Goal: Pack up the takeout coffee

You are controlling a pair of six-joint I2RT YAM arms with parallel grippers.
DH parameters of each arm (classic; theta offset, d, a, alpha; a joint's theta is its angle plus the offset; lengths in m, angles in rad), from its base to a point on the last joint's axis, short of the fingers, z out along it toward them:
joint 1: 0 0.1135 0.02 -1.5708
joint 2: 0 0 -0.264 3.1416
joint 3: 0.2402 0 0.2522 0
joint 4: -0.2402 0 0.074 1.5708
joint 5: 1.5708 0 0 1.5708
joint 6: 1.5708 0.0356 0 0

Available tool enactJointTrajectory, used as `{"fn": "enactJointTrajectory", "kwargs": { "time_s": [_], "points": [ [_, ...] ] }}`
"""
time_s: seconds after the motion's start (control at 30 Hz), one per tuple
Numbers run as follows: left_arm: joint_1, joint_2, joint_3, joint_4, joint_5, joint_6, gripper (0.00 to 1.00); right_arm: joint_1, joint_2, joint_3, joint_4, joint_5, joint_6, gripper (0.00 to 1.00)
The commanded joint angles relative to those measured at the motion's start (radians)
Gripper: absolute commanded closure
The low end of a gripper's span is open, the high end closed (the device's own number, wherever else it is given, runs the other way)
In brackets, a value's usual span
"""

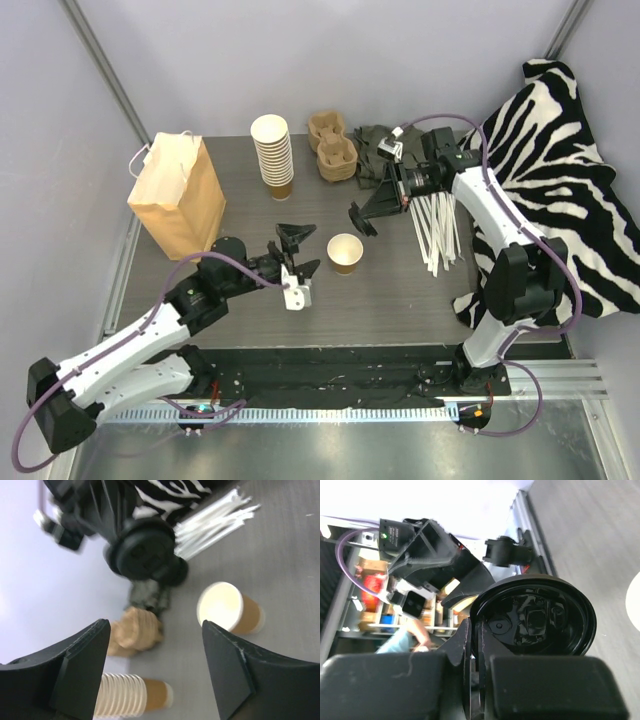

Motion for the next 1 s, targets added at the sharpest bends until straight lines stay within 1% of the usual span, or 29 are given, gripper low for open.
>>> {"fn": "enactJointTrajectory", "kwargs": {
  "time_s": [0.0,0.03,0.17,0.2,0.27,0.3,0.33,0.37,0.43,0.53,0.6,0.63,0.67,0.73,0.77,0.8,0.83,0.87,0.9,0.97],
  "points": [
    [-0.056,0.050,-0.013,0.348,-0.004,0.254,0.27,0.032,-0.085,-0.091,0.124,-0.129,0.156,0.99],
    [-0.062,0.061,-0.016,0.385,0.004,0.268,0.29,0.040,-0.090,-0.108,0.132,-0.129,0.165,0.99],
    [-0.091,0.108,-0.024,0.428,0.034,0.327,0.35,0.063,-0.102,-0.160,0.181,-0.129,0.225,0.99],
    [-0.101,0.110,-0.025,0.430,0.046,0.334,0.40,0.065,-0.101,-0.160,0.181,-0.129,0.230,0.99],
    [-0.108,0.115,-0.028,0.419,0.062,0.359,0.45,0.069,-0.093,-0.156,0.178,-0.129,0.236,0.99],
    [-0.114,0.118,-0.031,0.409,0.074,0.373,0.50,0.074,-0.086,-0.144,0.176,-0.130,0.237,0.99],
    [-0.118,0.116,-0.036,0.392,0.082,0.405,0.51,0.077,-0.084,-0.139,0.175,-0.130,0.237,0.99],
    [-0.119,0.116,-0.040,0.389,0.088,0.416,0.54,0.084,-0.081,-0.136,0.173,-0.130,0.236,0.99],
    [-0.124,0.115,-0.047,0.363,0.089,0.440,0.57,0.095,-0.078,-0.136,0.173,-0.130,0.237,0.99],
    [-0.130,0.112,-0.039,0.338,0.056,0.411,0.63,0.101,-0.073,-0.128,0.173,-0.130,0.236,0.99],
    [-0.145,0.093,-0.028,0.314,0.008,0.289,0.63,0.101,-0.070,-0.094,0.159,-0.130,0.213,0.99],
    [-0.151,0.087,-0.021,0.307,-0.066,0.216,0.62,0.101,-0.070,-0.078,0.146,-0.132,0.198,0.99],
    [-0.157,0.083,0.011,0.300,-0.117,0.033,0.57,0.101,-0.069,-0.043,0.121,-0.132,0.182,0.99],
    [-0.158,0.095,0.083,0.205,-0.243,-0.220,0.57,0.101,-0.066,-0.010,0.106,-0.132,0.159,0.99],
    [-0.142,0.104,0.163,0.156,-0.341,-0.464,0.57,0.100,-0.066,0.017,0.106,-0.132,0.156,0.99],
    [-0.119,0.107,0.198,0.049,-0.389,-0.586,0.57,0.098,-0.062,0.034,0.107,-0.132,0.156,0.99],
    [-0.086,0.104,0.226,-0.007,-0.372,-0.695,0.57,0.095,-0.061,0.051,0.107,-0.132,0.155,0.99],
    [-0.009,0.101,0.258,-0.051,-0.274,-0.815,0.56,0.092,-0.055,0.091,0.103,-0.132,0.152,0.99],
    [0.020,0.098,0.266,-0.105,-0.244,-0.986,0.55,0.089,-0.052,0.113,0.095,-0.132,0.144,0.99],
    [0.069,0.109,0.291,-0.133,-0.239,-1.119,0.52,0.089,-0.038,0.178,0.063,-0.132,0.110,0.99]
  ]
}}
